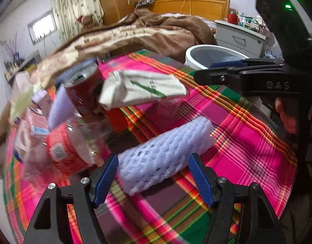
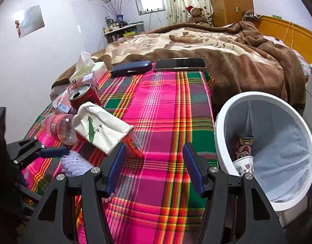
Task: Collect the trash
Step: 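Move the left gripper to the white foam net and grasp it, then grasp the clear plastic cup with the right gripper while the left gripper holds the foam net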
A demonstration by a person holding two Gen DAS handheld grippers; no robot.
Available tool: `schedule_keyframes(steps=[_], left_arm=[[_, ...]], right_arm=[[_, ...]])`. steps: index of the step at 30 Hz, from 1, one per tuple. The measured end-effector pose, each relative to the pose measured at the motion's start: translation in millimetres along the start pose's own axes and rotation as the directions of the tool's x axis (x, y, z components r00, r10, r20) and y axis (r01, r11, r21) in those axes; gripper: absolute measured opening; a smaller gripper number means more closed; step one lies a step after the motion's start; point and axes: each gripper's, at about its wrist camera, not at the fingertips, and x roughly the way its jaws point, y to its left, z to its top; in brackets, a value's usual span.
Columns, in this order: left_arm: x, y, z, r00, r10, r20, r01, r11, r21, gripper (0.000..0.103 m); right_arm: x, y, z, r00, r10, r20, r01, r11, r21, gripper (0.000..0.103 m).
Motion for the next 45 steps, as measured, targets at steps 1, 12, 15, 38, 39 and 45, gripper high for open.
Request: schedule_keyframes(steps=[1, 12, 15, 38, 39, 45], left_arm=[[1, 4, -1, 1.000, -0.015, -0.001, 0.015, 1.000, -0.024, 0.071], [-20, 23, -25, 0.999, 0.030, 0.036, -0.024, 0.989, -0.149, 0.034], [-29, 29, -38, 0.998, 0.052, 0.036, -0.045, 0.981, -0.188, 0.034], [-62, 33, -34, 0.991, 0.038, 0.128, -0.007, 0.972, -0.237, 0.060], [-58, 33, -31, 0.992, 0.028, 0.122, 0.003, 0.970, -0.242, 0.060], [-38, 33, -9, 0.991, 0.056, 0.122, -0.024, 0.968, -0.248, 0.060]], right_arm=[[1, 1, 0, 1.000, -0.002, -0.004, 0.002, 1.000, -0.004, 0.060], [13, 15, 0, 0.998, 0.024, -0.051, -0.028, 0.997, -0.072, 0.060], [16, 17, -1, 0.996, 0.053, -0.066, -0.057, 0.996, -0.064, 0.060], [41, 19, 9, 0.996, -0.008, -0.091, 0.005, 0.999, -0.033, 0.060], [41, 17, 8, 0.995, -0.027, -0.093, 0.024, 0.999, -0.034, 0.060], [41, 11, 14, 0.995, 0.057, -0.086, -0.059, 0.998, -0.015, 0.060]])
